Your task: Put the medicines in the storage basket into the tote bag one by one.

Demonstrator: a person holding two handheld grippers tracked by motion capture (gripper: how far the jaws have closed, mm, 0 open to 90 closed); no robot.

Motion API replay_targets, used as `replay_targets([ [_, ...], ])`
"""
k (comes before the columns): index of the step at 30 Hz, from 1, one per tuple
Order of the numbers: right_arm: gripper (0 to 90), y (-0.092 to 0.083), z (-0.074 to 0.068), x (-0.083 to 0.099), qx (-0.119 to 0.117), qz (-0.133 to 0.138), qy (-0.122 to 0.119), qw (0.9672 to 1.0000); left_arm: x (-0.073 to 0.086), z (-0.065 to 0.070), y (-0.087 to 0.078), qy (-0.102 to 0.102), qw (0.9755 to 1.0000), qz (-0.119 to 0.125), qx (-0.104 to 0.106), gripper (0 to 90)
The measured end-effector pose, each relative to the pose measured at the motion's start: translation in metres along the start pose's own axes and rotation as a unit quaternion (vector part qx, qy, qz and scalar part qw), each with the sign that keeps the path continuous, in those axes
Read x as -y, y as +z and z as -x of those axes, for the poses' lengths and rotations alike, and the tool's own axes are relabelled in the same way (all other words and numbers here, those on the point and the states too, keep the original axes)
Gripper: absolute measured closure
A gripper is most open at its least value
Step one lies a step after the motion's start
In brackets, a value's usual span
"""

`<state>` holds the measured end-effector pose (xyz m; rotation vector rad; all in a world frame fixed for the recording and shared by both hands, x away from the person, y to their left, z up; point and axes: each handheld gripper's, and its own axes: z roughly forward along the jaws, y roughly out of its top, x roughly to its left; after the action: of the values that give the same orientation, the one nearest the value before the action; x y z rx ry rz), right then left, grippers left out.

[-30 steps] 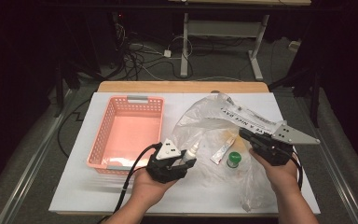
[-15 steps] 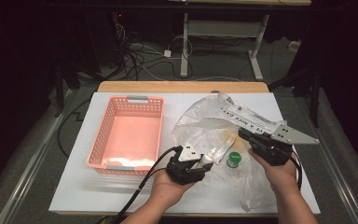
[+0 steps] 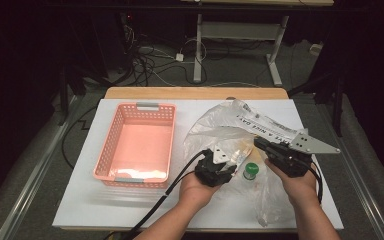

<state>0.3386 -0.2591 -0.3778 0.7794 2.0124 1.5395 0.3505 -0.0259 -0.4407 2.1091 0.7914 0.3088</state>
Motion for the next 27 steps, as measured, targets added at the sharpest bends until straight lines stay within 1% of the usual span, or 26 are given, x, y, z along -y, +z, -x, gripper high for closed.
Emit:
replay_targets([
  [3,90.0,0.000,0.000,0.000,-0.001,-0.002,0.005,1.0000,-0.004,-0.003,0.010,0.002,0.9999,-0.009,-0.012,58.3],
  [7,90.0,0.002,0.000,0.000,-0.003,-0.002,0.006,1.0000,-0.009,-0.007,0.023,0.015,0.9988,-0.027,-0.039,58.2],
  [8,90.0,0.002,0.000,0.001,-0.002,-0.001,0.004,1.0000,-0.011,-0.009,0.026,0.018,0.9984,-0.032,-0.043,58.2],
  [9,90.0,0.002,0.000,0.001,-0.002,-0.001,0.004,1.0000,-0.012,-0.010,0.029,0.015,0.9983,-0.034,-0.046,58.2],
  [13,90.0,0.003,0.000,0.001,-0.002,-0.001,0.005,1.0000,-0.015,-0.015,0.038,0.003,0.9982,-0.036,-0.047,58.1],
  [14,90.0,0.003,0.001,0.001,-0.002,-0.001,0.005,1.0000,-0.015,-0.015,0.040,-0.004,0.9983,-0.035,-0.047,58.1],
  [15,90.0,0.003,0.001,0.001,-0.001,-0.001,0.005,1.0000,-0.015,-0.016,0.042,-0.007,0.9983,-0.035,-0.046,58.1],
  [18,90.0,0.004,0.001,0.002,-0.002,-0.002,0.008,1.0000,-0.015,-0.017,0.048,-0.012,0.9979,-0.039,-0.051,58.0],
  [20,90.0,0.004,0.002,0.003,-0.003,-0.004,0.009,0.9999,-0.014,-0.018,0.052,-0.018,0.9978,-0.041,-0.049,58.0],
  [22,90.0,0.004,0.002,0.003,-0.003,-0.004,0.009,1.0000,-0.013,-0.019,0.055,-0.022,0.9978,-0.041,-0.047,57.9],
  [25,90.0,0.004,0.003,0.003,-0.002,-0.003,0.011,0.9999,-0.012,-0.021,0.057,-0.019,0.9976,-0.047,-0.048,57.9],
  [27,90.0,0.004,0.003,0.004,-0.003,-0.005,0.011,0.9999,-0.012,-0.021,0.058,-0.023,0.9977,-0.043,-0.048,57.9],
])
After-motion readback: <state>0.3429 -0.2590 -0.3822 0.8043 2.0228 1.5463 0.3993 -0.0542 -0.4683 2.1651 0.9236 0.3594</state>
